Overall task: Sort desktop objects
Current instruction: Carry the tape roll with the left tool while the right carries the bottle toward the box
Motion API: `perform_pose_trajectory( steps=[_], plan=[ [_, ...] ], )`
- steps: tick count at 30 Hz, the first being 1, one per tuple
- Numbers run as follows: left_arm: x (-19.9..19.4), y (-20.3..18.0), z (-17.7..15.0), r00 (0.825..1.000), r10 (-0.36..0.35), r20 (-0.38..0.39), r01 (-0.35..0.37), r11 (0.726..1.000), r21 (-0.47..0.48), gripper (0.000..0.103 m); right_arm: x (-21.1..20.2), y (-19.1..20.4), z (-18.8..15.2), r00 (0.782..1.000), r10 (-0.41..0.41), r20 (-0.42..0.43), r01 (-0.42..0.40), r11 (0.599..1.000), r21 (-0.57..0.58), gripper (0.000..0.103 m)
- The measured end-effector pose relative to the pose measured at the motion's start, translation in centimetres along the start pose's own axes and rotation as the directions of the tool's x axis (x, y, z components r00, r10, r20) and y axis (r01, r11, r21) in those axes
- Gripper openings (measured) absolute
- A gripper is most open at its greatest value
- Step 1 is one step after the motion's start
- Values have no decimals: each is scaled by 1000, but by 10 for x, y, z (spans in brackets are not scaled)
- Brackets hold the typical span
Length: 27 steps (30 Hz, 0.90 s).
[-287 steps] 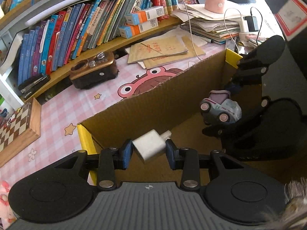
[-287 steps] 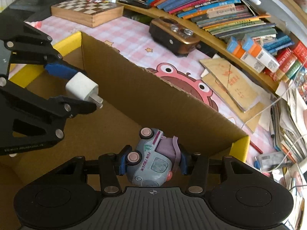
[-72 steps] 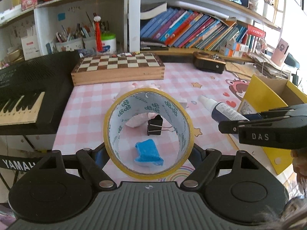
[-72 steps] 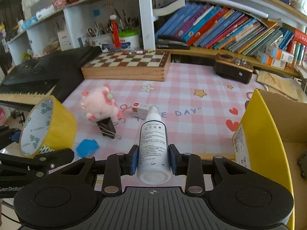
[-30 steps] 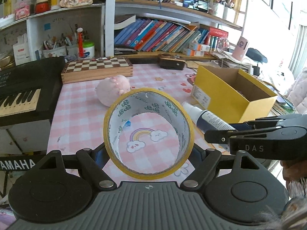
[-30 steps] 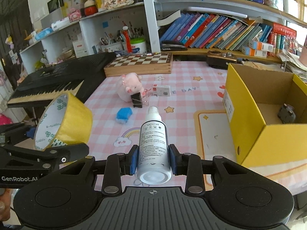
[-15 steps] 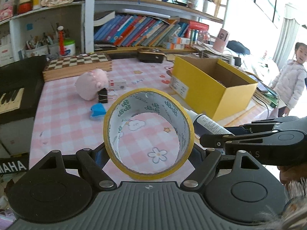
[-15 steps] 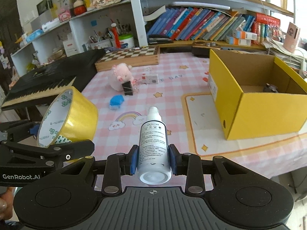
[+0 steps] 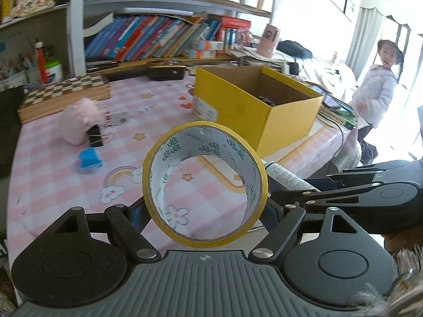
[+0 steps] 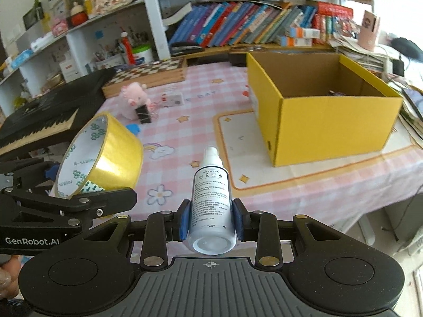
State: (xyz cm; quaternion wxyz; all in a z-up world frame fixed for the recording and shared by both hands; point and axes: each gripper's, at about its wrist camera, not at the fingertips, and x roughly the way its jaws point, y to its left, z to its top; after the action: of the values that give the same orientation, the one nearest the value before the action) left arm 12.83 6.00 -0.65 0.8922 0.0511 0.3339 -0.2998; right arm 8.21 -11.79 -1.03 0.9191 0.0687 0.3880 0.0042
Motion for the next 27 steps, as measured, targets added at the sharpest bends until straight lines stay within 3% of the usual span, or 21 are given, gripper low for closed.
perform_pose_trajectory(
  steps=[8, 27],
  plan=[
    [15, -24, 9, 999, -43, -9, 43, 998, 38, 79, -6, -26, -2, 1000, -31, 2, 31, 999, 35, 33],
    [51, -82, 28, 998, -61, -32, 63, 996, 57, 79, -13, -93, 7, 999, -38, -18, 39, 998, 48, 33]
  ],
)
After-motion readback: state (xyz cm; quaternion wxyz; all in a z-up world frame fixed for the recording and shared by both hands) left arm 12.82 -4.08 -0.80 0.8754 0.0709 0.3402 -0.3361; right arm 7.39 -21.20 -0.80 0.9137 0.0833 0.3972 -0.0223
